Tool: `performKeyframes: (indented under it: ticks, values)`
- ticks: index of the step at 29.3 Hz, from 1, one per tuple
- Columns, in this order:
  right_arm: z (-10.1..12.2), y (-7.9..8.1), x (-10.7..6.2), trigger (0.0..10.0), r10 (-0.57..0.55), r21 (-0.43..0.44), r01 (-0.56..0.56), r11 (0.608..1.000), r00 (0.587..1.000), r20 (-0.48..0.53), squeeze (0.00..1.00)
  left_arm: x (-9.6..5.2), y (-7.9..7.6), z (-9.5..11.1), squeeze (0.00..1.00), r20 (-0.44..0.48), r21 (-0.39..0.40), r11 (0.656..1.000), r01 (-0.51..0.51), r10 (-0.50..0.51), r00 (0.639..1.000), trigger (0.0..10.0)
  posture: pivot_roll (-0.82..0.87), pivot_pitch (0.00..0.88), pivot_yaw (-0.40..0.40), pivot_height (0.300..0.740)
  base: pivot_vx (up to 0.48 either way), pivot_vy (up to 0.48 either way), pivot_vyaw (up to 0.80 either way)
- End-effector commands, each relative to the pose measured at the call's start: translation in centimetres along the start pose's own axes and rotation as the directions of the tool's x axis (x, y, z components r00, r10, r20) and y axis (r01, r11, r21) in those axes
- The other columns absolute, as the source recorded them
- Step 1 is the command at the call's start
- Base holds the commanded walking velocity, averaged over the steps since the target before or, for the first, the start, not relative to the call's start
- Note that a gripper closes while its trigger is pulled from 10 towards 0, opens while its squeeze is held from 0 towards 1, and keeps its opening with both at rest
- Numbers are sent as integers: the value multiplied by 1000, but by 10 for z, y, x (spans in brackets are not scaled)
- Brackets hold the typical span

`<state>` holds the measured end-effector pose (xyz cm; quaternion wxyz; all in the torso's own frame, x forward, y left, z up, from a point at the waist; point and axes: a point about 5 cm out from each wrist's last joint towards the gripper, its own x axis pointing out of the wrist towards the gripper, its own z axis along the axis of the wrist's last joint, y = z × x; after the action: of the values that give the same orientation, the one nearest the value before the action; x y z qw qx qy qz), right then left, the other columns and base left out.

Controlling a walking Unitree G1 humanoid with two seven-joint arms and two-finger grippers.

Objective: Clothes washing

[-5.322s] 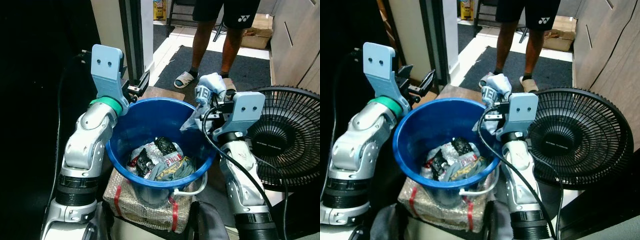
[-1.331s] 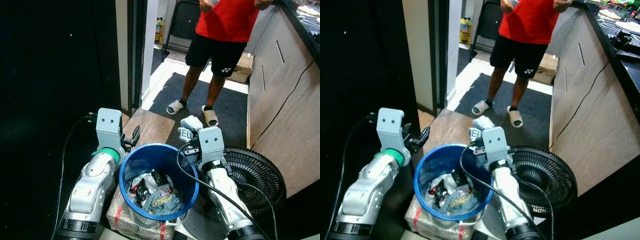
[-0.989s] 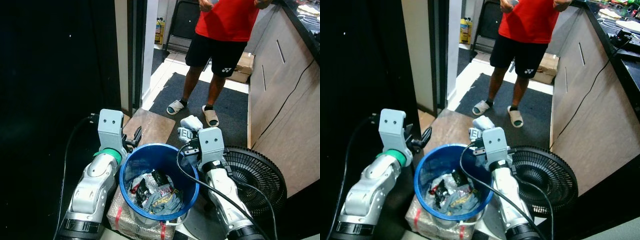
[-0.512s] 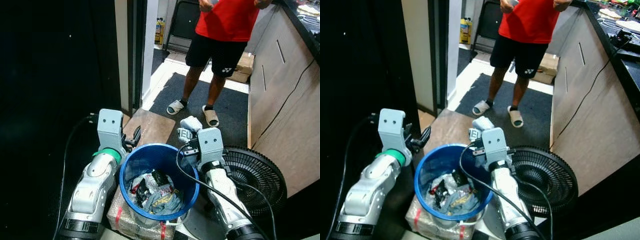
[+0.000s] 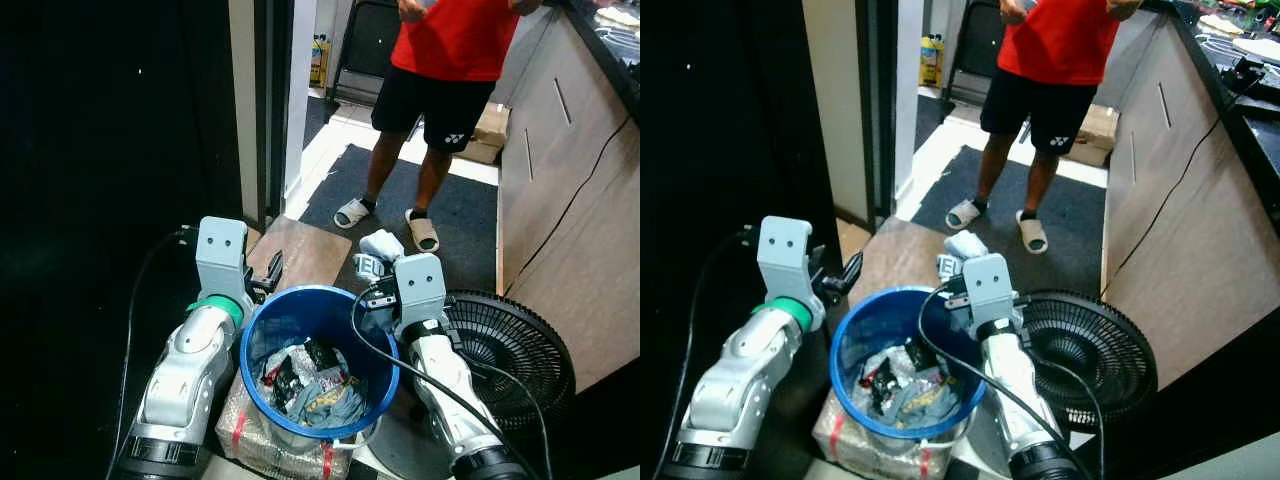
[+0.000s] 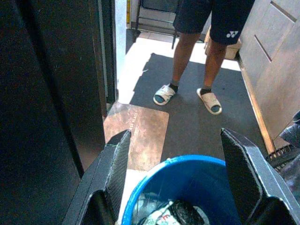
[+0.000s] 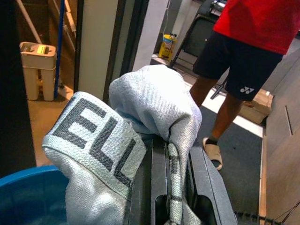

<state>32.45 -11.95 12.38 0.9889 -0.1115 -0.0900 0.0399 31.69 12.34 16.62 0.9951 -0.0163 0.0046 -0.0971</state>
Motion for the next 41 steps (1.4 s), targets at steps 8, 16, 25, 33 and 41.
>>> performKeyframes:
  ticks: [8, 16, 25, 33, 41]
  values:
    - [-5, -3, -2, 10000, -18, 3, 18, 1000, 1000, -14, 0, 1, -2, -2, 0, -5, 10, 1000, 12, -12, 1000, 10000, 86, 0, -17, 740, -325, 0, 0]
    - [-6, -2, -2, 10000, -18, 6, 18, 1000, 1000, -14, 0, 1, -1, -1, 0, -4, 9, 1000, 8, -8, 1000, 10000, 88, 0, -15, 740, -239, 0, 0]
    - [-7, -2, -2, 10000, -17, 13, 17, 1000, 1000, -24, 0, 0, -2, -1, 0, -4, 8, 1000, 10, -10, 1000, 10000, 89, 1, -17, 740, 0, 0, -229]
    - [-8, -2, -2, 10000, -18, 15, 18, 1000, 1000, -24, 0, 0, -2, -2, 0, -5, 9, 1000, 11, -11, 1000, 10000, 89, 3, -16, 740, 0, 0, -800]
    - [-2, -4, 1, 10000, -26, 21, 26, 999, 1000, -5, 0, 0, -1, 0, 0, -1, 9, 1000, 12, -12, 1000, 10000, 90, 8, -13, 740, 0, 0, -800]
